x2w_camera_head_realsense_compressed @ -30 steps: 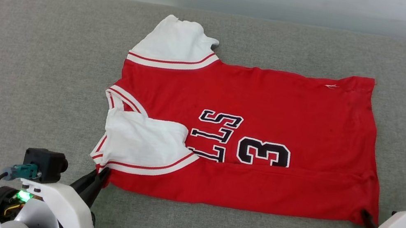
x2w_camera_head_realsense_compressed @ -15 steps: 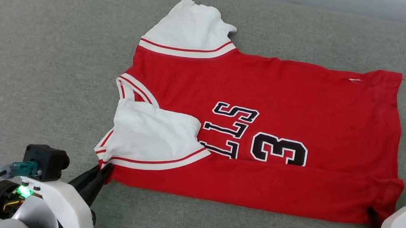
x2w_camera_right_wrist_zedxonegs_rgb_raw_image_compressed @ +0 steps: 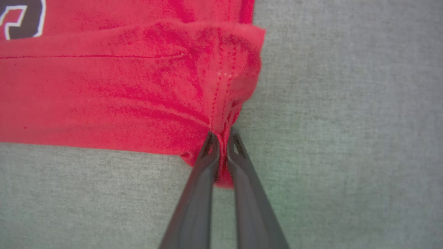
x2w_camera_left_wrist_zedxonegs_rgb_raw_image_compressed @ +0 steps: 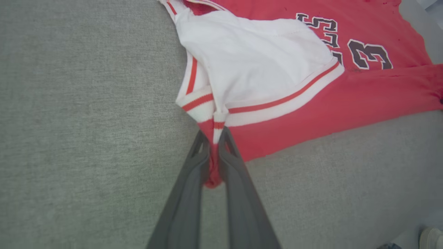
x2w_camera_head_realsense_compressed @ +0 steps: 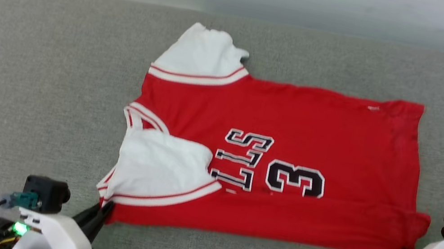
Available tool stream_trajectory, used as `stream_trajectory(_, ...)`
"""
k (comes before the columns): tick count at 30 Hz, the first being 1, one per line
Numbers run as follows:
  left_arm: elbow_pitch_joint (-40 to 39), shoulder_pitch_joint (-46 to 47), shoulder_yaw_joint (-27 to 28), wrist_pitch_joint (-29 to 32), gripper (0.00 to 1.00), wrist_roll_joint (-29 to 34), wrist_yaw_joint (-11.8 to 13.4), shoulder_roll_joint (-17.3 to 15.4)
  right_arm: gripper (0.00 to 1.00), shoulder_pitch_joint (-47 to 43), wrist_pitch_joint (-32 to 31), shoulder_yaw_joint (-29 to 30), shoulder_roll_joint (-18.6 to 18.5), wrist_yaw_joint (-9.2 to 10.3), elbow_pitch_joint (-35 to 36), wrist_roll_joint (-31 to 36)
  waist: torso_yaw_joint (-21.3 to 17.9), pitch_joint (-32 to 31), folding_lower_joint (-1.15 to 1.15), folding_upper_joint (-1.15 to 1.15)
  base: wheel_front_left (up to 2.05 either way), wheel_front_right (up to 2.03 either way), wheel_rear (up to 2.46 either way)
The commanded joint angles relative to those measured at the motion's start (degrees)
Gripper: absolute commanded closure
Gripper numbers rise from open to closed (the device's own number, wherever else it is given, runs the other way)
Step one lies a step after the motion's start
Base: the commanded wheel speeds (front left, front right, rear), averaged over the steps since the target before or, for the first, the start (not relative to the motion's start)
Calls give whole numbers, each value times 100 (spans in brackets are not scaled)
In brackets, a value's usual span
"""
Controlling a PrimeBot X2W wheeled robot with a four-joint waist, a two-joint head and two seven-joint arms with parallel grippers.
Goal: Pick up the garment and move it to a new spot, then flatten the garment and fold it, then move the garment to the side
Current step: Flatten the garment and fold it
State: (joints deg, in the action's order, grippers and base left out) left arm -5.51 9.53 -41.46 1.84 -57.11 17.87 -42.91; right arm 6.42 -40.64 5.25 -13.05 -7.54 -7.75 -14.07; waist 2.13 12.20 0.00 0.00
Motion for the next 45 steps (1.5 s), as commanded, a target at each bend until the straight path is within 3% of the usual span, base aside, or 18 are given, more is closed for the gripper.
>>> stream_trajectory(1,21,-110,0,-9,100,-16,6,-61,100,-167,-55,52,-67,10,9,-1,-44,-153,0,0,0,0,0)
stream_trajectory(11,-193,-957,-173,108,100,-258,95,-457,100,-1004,-598,347,-269,11,1044,-162,-134,-521,0,0,0,0,0)
stream_trajectory(19,84,-1044,-375,123,100,-263,-70,-256,100,-1310,-748,472,-170,11,1117,-185,-175,-511,0,0,0,0,0)
stream_trajectory(20,141,-1013,-401,123,96,-258,-107,-211,91,-1317,-699,427,-166,11,1072,-174,-177,-509,0,0,0,0,0)
stream_trajectory(21,200,-971,-424,113,53,-239,-150,-176,44,-1314,-642,370,-167,10,1030,-161,-178,-505,0,0,0,0,0)
stream_trajectory(22,249,-937,-442,91,0,-211,-165,-142,0,-1290,-575,336,-144,10,999,-175,-178,-505,0,0,0,0,0)
stream_trajectory(27,416,-767,-327,-244,0,-92,-270,2,0,-1087,-199,210,-106,7,957,-277,-173,-552,0,0,0,0,0)
stream_trajectory(34,407,-451,173,-1504,0,413,-409,188,0,-682,994,161,-235,7,1242,-177,-216,-643,0,0,0,0,0)
stream_trajectory(40,181,-344,886,-1707,0,1100,-483,566,0,-385,2254,-60,-181,7,1535,-60,-270,-671,0,0,0,0,0)
stream_trajectory(45,-119,-615,1671,-1706,0,1921,-757,1090,0,-322,3411,-345,-183,7,1581,-119,-334,-659,0,0,0,0,0)
